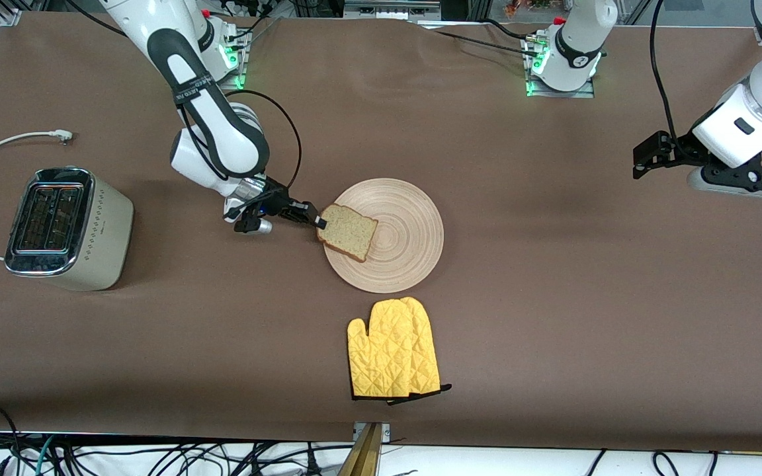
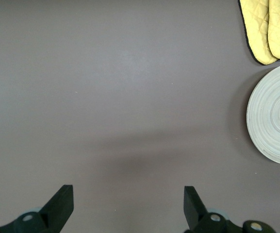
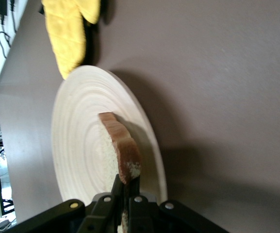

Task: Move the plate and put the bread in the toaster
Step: 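Lift the bread with the right gripper and carry it over the toaster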

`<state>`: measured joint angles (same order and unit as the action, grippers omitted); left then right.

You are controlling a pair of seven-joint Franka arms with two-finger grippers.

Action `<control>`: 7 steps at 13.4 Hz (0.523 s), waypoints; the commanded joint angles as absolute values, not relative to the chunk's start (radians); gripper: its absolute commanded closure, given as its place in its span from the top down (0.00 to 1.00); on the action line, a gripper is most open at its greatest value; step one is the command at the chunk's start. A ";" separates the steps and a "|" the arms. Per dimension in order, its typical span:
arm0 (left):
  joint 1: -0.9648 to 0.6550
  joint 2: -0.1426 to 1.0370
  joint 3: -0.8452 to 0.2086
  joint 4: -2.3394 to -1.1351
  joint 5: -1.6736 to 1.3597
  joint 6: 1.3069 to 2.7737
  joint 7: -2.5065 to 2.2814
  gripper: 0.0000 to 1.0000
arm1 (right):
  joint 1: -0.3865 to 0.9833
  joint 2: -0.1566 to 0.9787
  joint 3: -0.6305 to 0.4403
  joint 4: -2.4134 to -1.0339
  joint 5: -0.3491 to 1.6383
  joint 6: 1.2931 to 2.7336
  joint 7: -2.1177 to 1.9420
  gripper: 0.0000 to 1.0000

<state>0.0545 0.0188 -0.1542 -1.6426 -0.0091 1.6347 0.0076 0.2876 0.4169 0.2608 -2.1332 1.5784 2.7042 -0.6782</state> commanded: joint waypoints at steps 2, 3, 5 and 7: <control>0.060 0.008 -0.163 -1.628 0.012 1.615 0.017 1.00 | 0.288 0.356 0.264 -2.140 1.522 2.712 -0.629 0.00; 0.060 0.008 -0.164 -1.626 0.012 1.605 0.017 1.00 | 0.288 0.345 0.261 -2.141 1.461 2.711 -0.591 0.00; 0.058 0.008 -0.167 -1.623 0.012 1.582 0.017 1.00 | 0.287 0.324 0.239 -2.143 1.293 2.703 -0.510 0.00; 0.058 0.011 -0.167 -1.606 0.012 1.582 0.017 1.00 | 0.287 0.311 0.151 -2.135 1.072 2.564 -0.447 0.00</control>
<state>0.0542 0.0160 -0.1596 -1.6363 -0.0090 1.6068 0.0076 0.2882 0.3423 0.2230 -2.1312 1.2218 2.6758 -0.5016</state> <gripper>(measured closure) 0.000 0.938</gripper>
